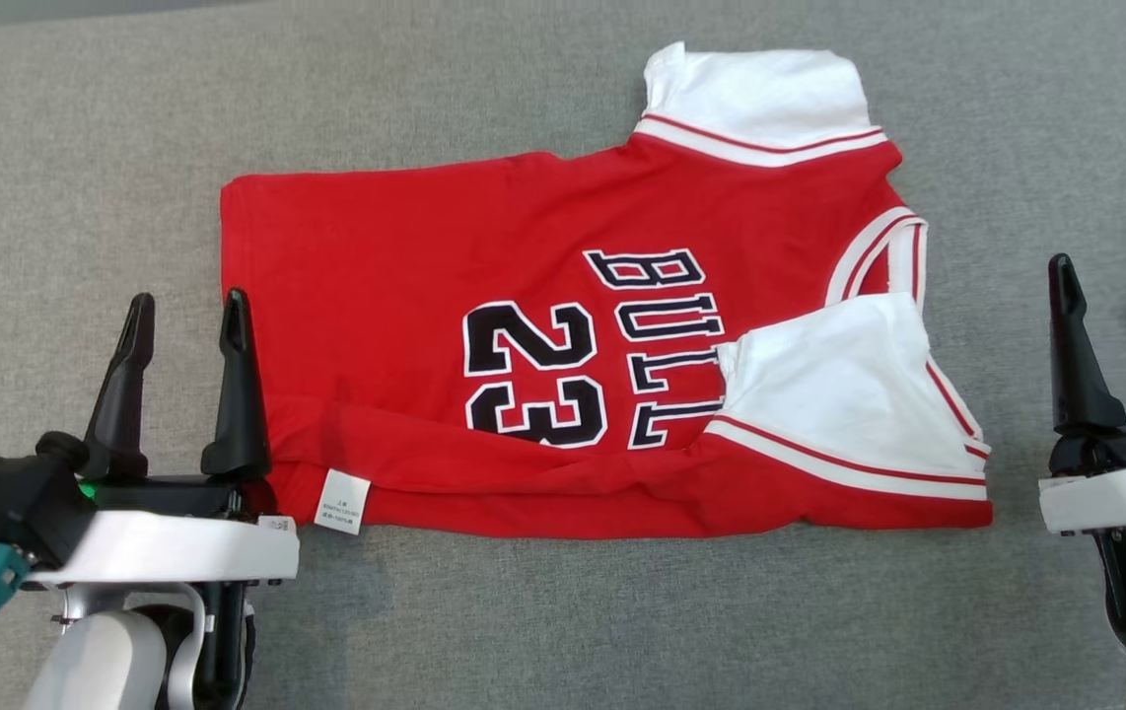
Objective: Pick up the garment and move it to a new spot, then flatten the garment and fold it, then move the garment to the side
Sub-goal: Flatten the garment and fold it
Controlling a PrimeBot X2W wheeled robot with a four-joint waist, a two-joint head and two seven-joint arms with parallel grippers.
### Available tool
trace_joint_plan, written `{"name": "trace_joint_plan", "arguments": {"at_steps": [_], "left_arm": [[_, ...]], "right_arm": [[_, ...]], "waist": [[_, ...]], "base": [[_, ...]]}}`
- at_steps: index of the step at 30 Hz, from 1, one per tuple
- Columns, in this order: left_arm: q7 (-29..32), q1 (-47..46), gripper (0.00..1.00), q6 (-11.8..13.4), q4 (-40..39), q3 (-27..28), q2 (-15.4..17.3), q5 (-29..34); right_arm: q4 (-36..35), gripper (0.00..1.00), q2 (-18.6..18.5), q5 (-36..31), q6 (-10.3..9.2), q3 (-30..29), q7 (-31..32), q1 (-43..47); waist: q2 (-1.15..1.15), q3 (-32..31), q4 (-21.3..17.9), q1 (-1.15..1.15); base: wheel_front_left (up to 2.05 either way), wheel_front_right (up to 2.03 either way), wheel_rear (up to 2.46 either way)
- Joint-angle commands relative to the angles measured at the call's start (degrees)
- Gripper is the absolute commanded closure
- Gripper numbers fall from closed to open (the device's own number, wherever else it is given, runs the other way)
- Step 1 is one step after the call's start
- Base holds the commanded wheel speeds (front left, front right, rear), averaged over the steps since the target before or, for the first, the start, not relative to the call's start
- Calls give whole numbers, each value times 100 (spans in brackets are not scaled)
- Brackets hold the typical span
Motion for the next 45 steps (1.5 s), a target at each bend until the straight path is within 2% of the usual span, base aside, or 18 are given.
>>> {"name": "trace_joint_plan", "arguments": {"at_steps": [1,8,15,23,32,39,45], "left_arm": [[-255,-112,0,41,113,13,3,176],[-605,197,0,100,622,-56,58,577],[-660,530,0,102,845,-98,63,634],[-686,470,0,38,924,-126,89,644],[-377,647,0,-296,1609,-613,-33,507],[-335,547,0,-521,2428,-639,-123,222],[-252,238,0,-712,2923,-651,-115,96]], "right_arm": [[-20,0,80,-340,0,-131,-119,122],[-46,0,359,-930,-1,-274,-231,551],[-86,0,507,-985,-1,-347,-194,812],[-166,0,559,-1017,-1,-368,-100,902],[-7,0,581,-908,-1,-299,78,1003],[386,0,698,-701,-1,-47,227,1283],[884,0,698,-519,-1,157,285,1173]], "waist": [[0,-131,-37,0],[0,-507,-80,0],[0,-671,-88,0],[0,-727,-72,0],[0,-600,-48,0],[0,-367,28,0],[0,-233,36,0]], "base": [[0,0,0],[0,0,0],[0,0,0],[0,0,0],[0,0,0],[0,0,0],[0,0,0]]}}
